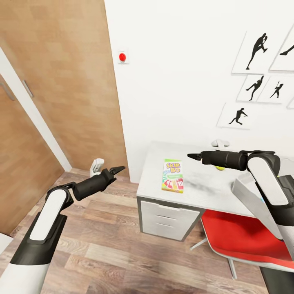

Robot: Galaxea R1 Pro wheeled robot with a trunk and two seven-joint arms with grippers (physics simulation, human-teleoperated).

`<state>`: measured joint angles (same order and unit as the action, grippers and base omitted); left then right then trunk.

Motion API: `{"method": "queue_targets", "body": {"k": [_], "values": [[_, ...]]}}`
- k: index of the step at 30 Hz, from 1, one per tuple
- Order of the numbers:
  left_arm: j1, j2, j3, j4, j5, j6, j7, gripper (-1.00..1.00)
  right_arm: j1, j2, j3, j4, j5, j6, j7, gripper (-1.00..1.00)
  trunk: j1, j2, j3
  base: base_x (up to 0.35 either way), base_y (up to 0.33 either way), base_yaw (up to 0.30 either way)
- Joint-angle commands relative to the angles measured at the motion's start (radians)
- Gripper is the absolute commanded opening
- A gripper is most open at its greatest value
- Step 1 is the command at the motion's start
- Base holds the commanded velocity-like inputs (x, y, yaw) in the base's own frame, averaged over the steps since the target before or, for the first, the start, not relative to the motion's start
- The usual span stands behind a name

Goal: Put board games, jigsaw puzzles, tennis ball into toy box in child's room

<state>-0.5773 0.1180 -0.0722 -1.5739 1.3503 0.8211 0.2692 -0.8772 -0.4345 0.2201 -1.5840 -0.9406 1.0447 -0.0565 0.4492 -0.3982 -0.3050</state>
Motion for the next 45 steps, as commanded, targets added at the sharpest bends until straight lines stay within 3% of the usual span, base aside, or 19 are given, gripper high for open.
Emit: {"method": "queue_targets", "body": {"k": [1, 17, 28, 36, 45], "values": [[-0.001, 0.001, 0.0, -0.001, 0.01, 0.001, 0.01, 1.0, -0.001, 0.0, 0.001, -0.001, -0.005, 0.003, -0.009, 1.0, 0.001, -0.002, 0.0, 0.087, 0.169, 0.0], [0.0, 0.0, 0.001, 0.002, 0.008, 0.0, 0.01, 1.0, 0.026, -0.003, -0.009, -0.001, -0.002, 0.003, -0.022, 1.0, 0.001, -0.002, 0.026, 0.136, 0.224, 0.0], [0.0, -0.002, -0.003, 0.004, 0.004, -0.003, 0.011, 1.0, 0.08, -0.002, -0.012, 0.012, -0.001, 0.003, -0.031, 1.0, 0.001, -0.002, 0.044, 0.226, 0.101, 0.0], [0.01, -0.004, -0.005, 0.01, -0.002, -0.006, 0.017, 1.0, 0.116, -0.006, -0.013, 0.067, 0.001, 0.003, -0.063, 1.0, 0.001, -0.002, 0.057, 0.083, 0.025, 0.0], [0.067, -0.009, -0.007, 0.021, -0.007, -0.013, 0.022, 1.0, 0.171, -0.014, -0.015, 0.18, 0.002, 0.003, -0.084, 1.0, 0.001, -0.002, 0.071, 0.026, 0.008, 0.0]]}}
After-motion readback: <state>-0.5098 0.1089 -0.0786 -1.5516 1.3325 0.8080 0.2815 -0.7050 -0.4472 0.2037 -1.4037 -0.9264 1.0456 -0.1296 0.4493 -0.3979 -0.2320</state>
